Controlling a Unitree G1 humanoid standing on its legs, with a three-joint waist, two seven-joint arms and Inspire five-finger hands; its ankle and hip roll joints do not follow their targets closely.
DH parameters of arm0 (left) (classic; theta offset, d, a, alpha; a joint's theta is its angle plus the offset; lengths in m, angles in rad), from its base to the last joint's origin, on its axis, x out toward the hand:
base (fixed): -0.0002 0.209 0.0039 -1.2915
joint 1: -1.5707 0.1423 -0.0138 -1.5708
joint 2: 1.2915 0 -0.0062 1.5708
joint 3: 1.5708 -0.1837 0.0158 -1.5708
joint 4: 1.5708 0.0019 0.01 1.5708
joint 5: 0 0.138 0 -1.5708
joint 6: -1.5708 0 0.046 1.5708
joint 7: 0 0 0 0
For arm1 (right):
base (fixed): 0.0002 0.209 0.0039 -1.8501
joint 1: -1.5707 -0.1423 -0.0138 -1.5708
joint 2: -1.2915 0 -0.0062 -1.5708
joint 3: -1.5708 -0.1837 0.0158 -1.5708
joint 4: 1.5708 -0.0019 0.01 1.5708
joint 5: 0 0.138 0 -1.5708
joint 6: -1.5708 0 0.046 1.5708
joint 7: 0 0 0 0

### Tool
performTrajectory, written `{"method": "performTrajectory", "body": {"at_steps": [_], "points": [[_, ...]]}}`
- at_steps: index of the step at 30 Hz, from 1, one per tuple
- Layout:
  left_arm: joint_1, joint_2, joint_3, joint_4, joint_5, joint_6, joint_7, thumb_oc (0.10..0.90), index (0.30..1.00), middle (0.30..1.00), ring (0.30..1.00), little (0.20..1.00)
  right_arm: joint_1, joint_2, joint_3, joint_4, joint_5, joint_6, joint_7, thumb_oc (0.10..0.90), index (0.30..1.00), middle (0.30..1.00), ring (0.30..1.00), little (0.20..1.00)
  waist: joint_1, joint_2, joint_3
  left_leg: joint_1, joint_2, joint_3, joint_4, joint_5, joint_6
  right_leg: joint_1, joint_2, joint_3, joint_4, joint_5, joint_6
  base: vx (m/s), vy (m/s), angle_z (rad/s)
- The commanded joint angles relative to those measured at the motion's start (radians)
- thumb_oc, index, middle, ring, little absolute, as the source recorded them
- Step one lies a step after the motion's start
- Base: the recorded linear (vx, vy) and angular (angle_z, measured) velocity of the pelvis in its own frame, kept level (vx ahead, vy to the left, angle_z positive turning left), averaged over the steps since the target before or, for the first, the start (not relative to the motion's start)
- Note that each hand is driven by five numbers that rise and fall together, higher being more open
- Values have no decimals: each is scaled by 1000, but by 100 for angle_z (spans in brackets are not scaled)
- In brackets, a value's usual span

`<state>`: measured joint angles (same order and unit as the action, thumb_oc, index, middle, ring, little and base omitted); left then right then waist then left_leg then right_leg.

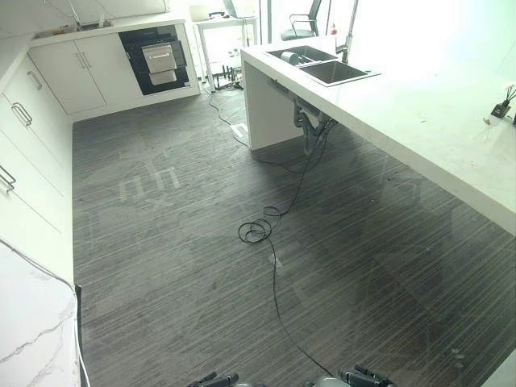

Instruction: Place the dishes in the dishwasher.

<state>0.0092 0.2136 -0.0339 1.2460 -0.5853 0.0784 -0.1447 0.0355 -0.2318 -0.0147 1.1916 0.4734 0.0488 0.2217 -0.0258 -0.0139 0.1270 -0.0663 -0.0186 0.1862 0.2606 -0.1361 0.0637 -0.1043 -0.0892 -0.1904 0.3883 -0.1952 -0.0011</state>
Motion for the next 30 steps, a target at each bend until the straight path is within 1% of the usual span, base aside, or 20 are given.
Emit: {"method": "performTrajectory", "body": {"at_steps": [1, 5, 8, 12, 17, 21, 23, 26, 27, 28, 29, 30], "points": [[-10, -8, 22, -31, -26, -51, -18, 800, 900, 900, 900, 900, -13, -30, 29, 29, -33, -11, 35, 800, 900, 900, 900, 900, -8, 23, -11, 22, 66, 22, 39, -159, -84, 47, -8, -29, -88, -38, 102, 0, 0, 0], [-13, -4, 32, -44, -40, -57, 5, 800, 900, 900, 900, 900, -16, -35, 33, 25, -33, -12, 32, 800, 900, 900, 900, 900, -5, 23, -7, 20, 67, 18, 39, -155, -87, 47, -8, -32, -88, -39, 101, 0, 0, 0], [-7, -5, 32, -46, -37, -83, 7, 800, 900, 900, 900, 900, -16, -38, 27, 28, -30, -24, 33, 800, 900, 900, 900, 900, 0, 21, -4, 17, 65, 13, 39, -154, -87, 47, -8, -36, -88, -39, 102, -15, -10, 4], [-5, -8, 32, -48, -39, -103, 11, 800, 900, 900, 900, 900, -20, -40, 26, 25, -31, -24, 34, 800, 900, 900, 900, 900, 3, 19, -1, 15, 66, 11, 39, -152, -88, 47, -6, -37, -88, -40, 101, -32, -14, 4], [-1, -6, 38, -41, -56, -125, 3, 800, 900, 900, 900, 900, -21, -38, 28, 29, -32, -39, 39, 800, 900, 900, 900, 900, 8, 14, -7, 17, 65, 8, 39, -153, -91, 51, -4, -40, -88, -41, 101, -19, -7, 1], [-5, -6, 38, -37, -69, -126, -1, 800, 900, 900, 900, 900, -25, -38, 31, 28, -26, -47, 43, 800, 900, 900, 900, 900, 8, 12, -9, 18, 67, 10, 39, -153, -93, 52, -3, -40, -88, -42, 100, 0, 0, 0], [-11, -8, 42, -42, -97, -136, -11, 800, 900, 900, 900, 900, -29, -37, 35, 20, -12, -50, 48, 800, 900, 900, 900, 900, 8, 11, -10, 19, 67, 9, 39, -152, -94, 53, -2, -40, -88, -43, 99, 0, 0, 0], [-10, -12, 60, -94, -166, -155, -27, 800, 900, 900, 900, 900, -30, -39, 32, -41, 21, -77, 54, 800, 900, 900, 900, 900, 10, 10, -12, 22, 66, 5, 39, -152, -96, 58, -2, -42, -88, -44, 97, -7, -9, 1], [-6, -5, 64, -195, -182, -158, -55, 800, 900, 900, 900, 900, -28, -45, 35, -175, 88, -57, 37, 800, 900, 900, 900, 900, 8, 10, -9, 24, 69, 6, 39, -151, -98, 60, -3, -43, -88, -43, 94, -42, -34, 3], [-8, 3, 49, -252, -187, -193, -52, 800, 900, 900, 900, 900, -28, -46, 32, -250, 130, -63, 38, 800, 900, 900, 900, 900, 7, 13, -6, 22, 70, 6, 39, -149, -99, 58, -1, -43, -88, -43, 92, -70, -44, 4], [-7, 10, 48, -325, -198, -214, -37, 800, 900, 900, 900, 900, -25, -51, 30, -337, 141, -65, 31, 800, 900, 900, 900, 900, 6, 15, -1, 25, 71, 4, 39, -149, -99, 61, -1, -45, -88, -45, 91, -67, -42, 2], [-3, 15, 49, -366, -207, -231, -31, 800, 900, 900, 900, 900, -21, -52, 32, -399, 140, -71, 22, 800, 900, 900, 900, 900, 5, 15, -3, 22, 72, 4, 39, -147, -101, 58, -1, -46, -88, -45, 90, -42, -43, 2]]}}
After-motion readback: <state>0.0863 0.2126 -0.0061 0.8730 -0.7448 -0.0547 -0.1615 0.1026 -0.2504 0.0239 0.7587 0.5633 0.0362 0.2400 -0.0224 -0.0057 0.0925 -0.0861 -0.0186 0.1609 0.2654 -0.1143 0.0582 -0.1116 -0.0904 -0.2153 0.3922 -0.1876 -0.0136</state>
